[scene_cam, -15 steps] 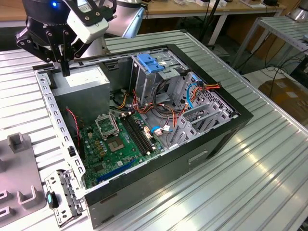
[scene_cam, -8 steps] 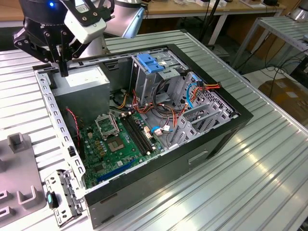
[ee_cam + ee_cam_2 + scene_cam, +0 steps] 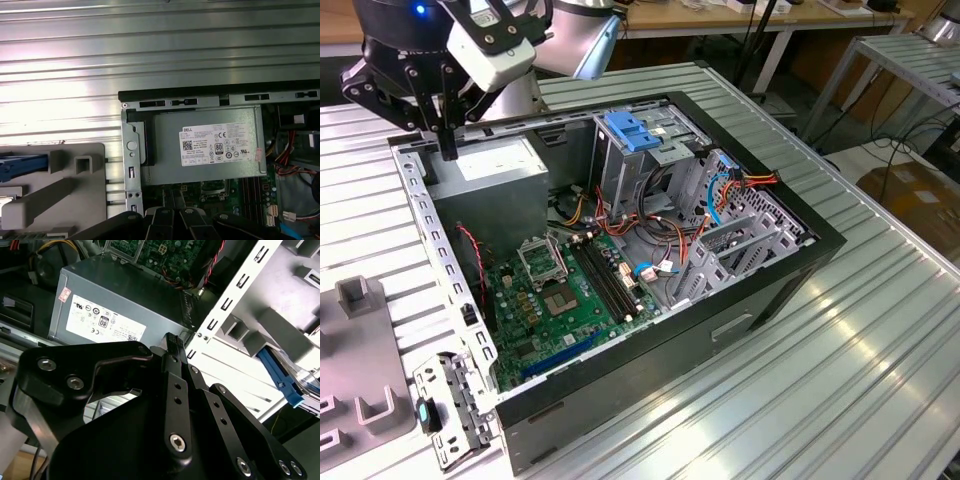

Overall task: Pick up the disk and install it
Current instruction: 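Reach for the disk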

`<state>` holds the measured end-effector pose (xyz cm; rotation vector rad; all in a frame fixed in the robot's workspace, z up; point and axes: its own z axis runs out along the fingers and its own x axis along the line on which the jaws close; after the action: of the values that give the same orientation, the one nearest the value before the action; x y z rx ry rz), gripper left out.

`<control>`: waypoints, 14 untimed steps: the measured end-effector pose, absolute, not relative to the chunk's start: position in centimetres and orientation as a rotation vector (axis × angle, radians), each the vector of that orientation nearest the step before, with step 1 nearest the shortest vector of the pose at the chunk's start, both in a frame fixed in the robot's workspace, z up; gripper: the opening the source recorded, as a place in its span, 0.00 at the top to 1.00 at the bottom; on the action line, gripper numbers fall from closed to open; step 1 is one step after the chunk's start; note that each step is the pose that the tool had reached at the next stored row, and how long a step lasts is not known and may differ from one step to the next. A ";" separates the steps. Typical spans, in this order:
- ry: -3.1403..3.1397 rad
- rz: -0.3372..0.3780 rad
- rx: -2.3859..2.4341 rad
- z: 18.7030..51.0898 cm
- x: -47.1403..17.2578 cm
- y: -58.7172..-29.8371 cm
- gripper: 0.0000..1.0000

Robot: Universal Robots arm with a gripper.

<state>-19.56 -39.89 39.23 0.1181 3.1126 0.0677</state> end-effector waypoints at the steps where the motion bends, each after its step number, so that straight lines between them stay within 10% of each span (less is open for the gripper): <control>1: 3.113 0.068 0.118 39.2 -19.6 -39.9 0.89; 14: 3.113 0.068 0.118 39.2 -21.1 -39.9 0.89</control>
<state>-21.14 -39.89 39.22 0.1181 3.1126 0.0676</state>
